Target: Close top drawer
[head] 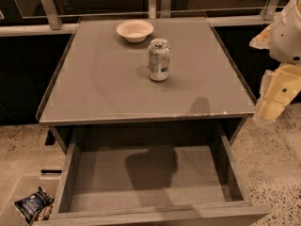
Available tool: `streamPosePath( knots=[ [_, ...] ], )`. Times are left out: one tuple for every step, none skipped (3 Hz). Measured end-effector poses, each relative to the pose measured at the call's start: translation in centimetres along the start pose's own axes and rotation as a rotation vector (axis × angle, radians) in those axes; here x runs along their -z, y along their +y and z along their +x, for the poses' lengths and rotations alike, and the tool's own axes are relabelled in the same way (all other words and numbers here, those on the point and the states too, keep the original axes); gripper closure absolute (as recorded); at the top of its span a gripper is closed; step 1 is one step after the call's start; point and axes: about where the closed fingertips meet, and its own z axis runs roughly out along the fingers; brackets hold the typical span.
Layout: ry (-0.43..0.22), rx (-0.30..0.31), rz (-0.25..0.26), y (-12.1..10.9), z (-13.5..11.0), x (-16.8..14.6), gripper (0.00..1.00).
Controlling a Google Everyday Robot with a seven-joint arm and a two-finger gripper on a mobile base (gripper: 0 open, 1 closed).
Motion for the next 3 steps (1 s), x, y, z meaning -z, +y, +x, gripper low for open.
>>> streamPosePath(
  knots=[
    [-0.003, 0.000, 0.005, 0.0, 0.0, 0.1, 0.00],
    [-0.045, -0.004, 0.009, 0.7, 1.2, 0.4, 0.00],
    [-0.142, -0.038, 0.001, 3.0, 5.1, -0.1, 0.00]
  ],
)
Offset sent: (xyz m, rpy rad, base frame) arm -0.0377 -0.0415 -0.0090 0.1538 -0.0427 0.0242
